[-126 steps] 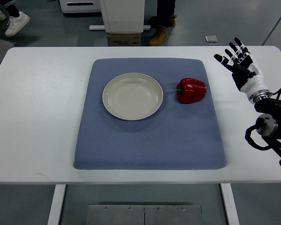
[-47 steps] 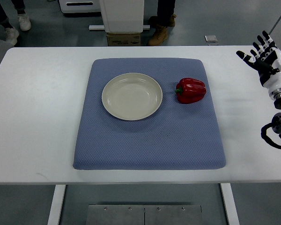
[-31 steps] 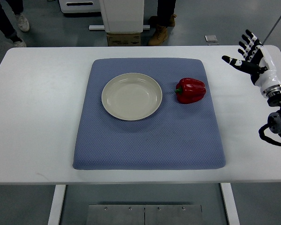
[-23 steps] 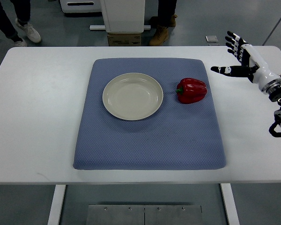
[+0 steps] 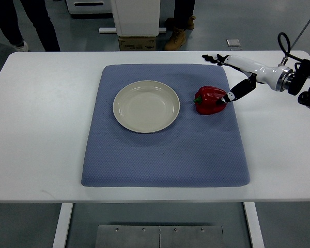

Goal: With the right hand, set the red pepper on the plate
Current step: 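Reach the right hand down over the red pepper and close fingers around it, then lift the pepper with the right hand and carry it over the plate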

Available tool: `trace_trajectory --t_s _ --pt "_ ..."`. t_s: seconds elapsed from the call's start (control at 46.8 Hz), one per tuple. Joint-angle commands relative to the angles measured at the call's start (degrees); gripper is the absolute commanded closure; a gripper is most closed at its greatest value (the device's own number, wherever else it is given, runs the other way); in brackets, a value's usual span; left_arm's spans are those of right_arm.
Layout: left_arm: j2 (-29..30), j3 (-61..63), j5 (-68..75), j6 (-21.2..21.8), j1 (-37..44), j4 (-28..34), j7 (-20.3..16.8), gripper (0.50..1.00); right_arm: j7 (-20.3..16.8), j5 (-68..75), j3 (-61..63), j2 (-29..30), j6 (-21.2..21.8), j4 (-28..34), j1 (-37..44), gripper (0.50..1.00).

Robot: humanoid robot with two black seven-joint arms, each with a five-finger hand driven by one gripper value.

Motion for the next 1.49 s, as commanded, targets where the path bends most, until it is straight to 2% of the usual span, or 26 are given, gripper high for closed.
trace_trajectory --t_s 0.0,0.107,0.278,0.384,0.534,0.705,0.833,1.046,1.11,1.238,1.473 --pt "0.0 0.0 0.0 0.0 0.01 0.0 -0.04 0.5 0.01 0.08 -2.88 2.03 -0.09 -0.23 1.75 0.5" --pt "0.0 0.0 0.0 0.0 0.01 0.0 -0.04 0.5 0.01 0.08 -3.24 2.64 -0.09 -0.41 2.28 0.5" --pt "0.0 0.0 0.0 0.0 0.01 0.0 0.05 0.5 -5.1 0.69 -3.24 5.28 -0.44 -1.64 1.58 0.5" --pt "0.0 0.0 0.0 0.0 0.01 0.0 -0.04 0.5 -6.95 0.78 -3.32 7.48 -1.93 -3.92 0.09 0.5" --pt "0.0 0.0 0.0 0.0 0.01 0.0 -0.04 0.5 -7.66 0.78 -3.33 9.85 -2.64 -9.28 -1.85 0.5" --pt "0.0 0.0 0.0 0.0 0.01 0.0 -0.04 0.5 -7.83 0.61 -5.16 10.03 -2.64 -9.46 -2.2 0.515" --pt "0.0 0.0 0.0 0.0 0.01 0.0 0.05 0.5 -7.57 0.61 -7.37 11.35 -2.99 -9.99 -3.0 0.567" --pt "0.0 0.0 0.0 0.0 0.01 0.0 -0.04 0.5 -7.48 0.52 -7.63 11.87 -2.9 -11.92 -4.31 0.686" --pt "0.0 0.0 0.0 0.0 0.01 0.0 -0.04 0.5 -7.39 0.43 -8.86 12.66 -2.9 -13.06 -4.66 0.76" --pt "0.0 0.0 0.0 0.0 0.01 0.0 -0.04 0.5 -7.13 0.52 -12.02 14.6 -2.9 -15.61 -4.93 1.0" --pt "0.0 0.0 0.0 0.0 0.01 0.0 -0.04 0.5 -7.13 2.01 -11.33 14.86 -2.81 -16.32 -4.23 1.0"
